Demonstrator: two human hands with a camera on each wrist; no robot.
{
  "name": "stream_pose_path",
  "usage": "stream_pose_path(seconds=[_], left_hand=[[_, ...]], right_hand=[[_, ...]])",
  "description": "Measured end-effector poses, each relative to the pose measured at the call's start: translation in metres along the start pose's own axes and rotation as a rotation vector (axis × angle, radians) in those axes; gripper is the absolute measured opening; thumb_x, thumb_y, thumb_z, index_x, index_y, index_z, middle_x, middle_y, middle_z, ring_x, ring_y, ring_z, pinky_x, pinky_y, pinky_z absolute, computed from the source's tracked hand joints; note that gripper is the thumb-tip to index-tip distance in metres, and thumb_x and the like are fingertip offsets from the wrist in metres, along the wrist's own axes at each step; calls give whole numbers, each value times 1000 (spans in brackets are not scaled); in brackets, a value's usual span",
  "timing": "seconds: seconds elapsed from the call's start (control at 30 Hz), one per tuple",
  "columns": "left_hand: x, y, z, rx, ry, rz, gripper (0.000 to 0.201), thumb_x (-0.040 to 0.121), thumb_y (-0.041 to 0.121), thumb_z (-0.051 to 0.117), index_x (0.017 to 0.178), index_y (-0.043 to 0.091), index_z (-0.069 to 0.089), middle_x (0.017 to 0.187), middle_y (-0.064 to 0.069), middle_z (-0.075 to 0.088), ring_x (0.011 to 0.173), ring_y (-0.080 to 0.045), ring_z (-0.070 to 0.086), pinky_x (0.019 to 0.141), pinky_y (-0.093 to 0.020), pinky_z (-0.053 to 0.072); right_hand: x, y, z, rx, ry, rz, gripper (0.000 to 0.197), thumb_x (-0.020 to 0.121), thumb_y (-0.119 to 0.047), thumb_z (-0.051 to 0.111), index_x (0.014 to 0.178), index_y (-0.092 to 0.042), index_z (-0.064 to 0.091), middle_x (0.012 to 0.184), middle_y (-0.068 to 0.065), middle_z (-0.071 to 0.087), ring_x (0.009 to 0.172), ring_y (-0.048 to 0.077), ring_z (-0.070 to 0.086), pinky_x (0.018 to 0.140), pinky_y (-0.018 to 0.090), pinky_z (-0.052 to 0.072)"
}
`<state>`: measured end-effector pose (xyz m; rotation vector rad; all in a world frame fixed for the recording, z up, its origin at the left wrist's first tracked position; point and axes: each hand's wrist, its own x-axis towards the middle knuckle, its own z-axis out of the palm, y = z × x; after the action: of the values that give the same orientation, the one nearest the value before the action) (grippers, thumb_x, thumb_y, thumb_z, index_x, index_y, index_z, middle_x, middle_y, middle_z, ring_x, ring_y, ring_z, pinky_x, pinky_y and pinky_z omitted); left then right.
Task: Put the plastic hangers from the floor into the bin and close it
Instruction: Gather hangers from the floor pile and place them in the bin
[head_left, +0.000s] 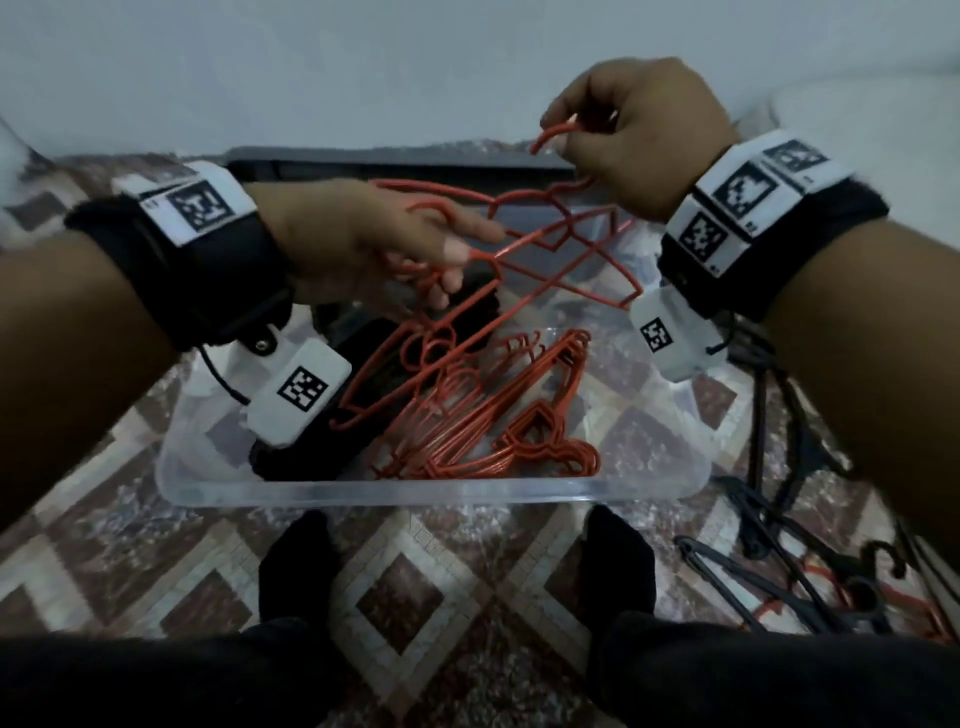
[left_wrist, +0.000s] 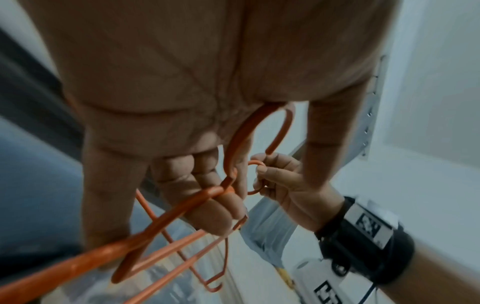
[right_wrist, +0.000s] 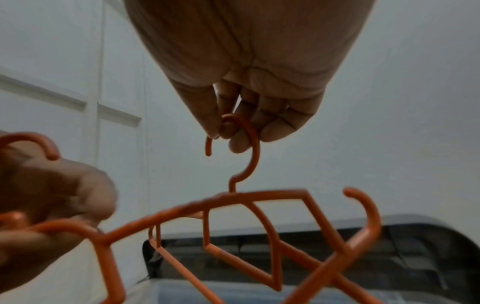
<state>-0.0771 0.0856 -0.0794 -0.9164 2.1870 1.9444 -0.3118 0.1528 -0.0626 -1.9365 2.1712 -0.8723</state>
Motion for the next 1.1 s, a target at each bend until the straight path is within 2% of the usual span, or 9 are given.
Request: stream_pose_path(seconds=[0.1,0.2,0.33,0.43,0.6,0.7,0.8,0.93,1.1], left_hand=[[-24,19,3,76,79,3,21,96,20,58,112,24,70,101,-4,72,90,-20,67,85,-45,48],[-45,32,5,305,192,-14,25,101,29,50,101,31,75,95,5,75,87,-14,71,90,-45,55],[-59,41,1,801,365,-40,20,96,39,53,91,39,72,81,18,72,61,6,64,63,-22,51],[-58,36,0,967,533,-31,19,93,39,58,87,27,72,76,12,69,65,0,60,57,-20,42],[-50,16,-5,939,557,-36,16,84,36,70,74,25,63,69,11,64,62,-1,55,54,-22,38],[-44,11,-10,893,475,-7,18,84,42,71,82,25,67,74,7,66,67,-7,59,58,-25,43],[-41,4,-13,845,473,56,15,89,42,65,87,28,68,76,10,67,71,-6,62,63,-27,46],[-37,2,-13,832,538,138,15,93,42,59,95,33,71,74,18,67,69,5,60,58,-15,39],[-35,6,-13,840,567,196,19,96,42,55,102,34,71,75,16,67,65,5,58,56,-14,36]], right_hand=[[-1,-20,-21,-21,62,80,19,89,-25,62,104,-26,73,90,-5,66,80,9,57,61,11,37],[-10,-36,-35,-107,72,143,21,91,-22,59,106,-22,74,106,2,72,96,19,64,78,22,45],[-26,-48,-46,-166,65,222,23,94,-19,58,108,-15,75,111,9,72,102,28,65,87,29,49],[-36,-47,-44,-154,90,254,24,95,-17,55,106,-13,76,107,10,73,97,28,66,83,28,49],[-45,-32,-25,-43,24,292,21,94,-17,56,102,-22,75,101,5,73,90,21,66,76,24,47],[-40,-23,-24,4,-17,306,20,93,-17,58,102,-25,75,94,2,73,82,16,67,66,22,46],[-34,-16,-26,124,-36,340,21,93,-14,60,107,-23,72,90,3,73,78,15,69,72,28,57],[-32,-11,-29,176,-27,338,19,91,-14,64,105,-24,72,75,-4,71,60,2,62,44,9,45],[-34,-10,-26,128,10,317,19,91,-18,65,107,-26,72,81,-6,70,59,0,60,47,11,45]])
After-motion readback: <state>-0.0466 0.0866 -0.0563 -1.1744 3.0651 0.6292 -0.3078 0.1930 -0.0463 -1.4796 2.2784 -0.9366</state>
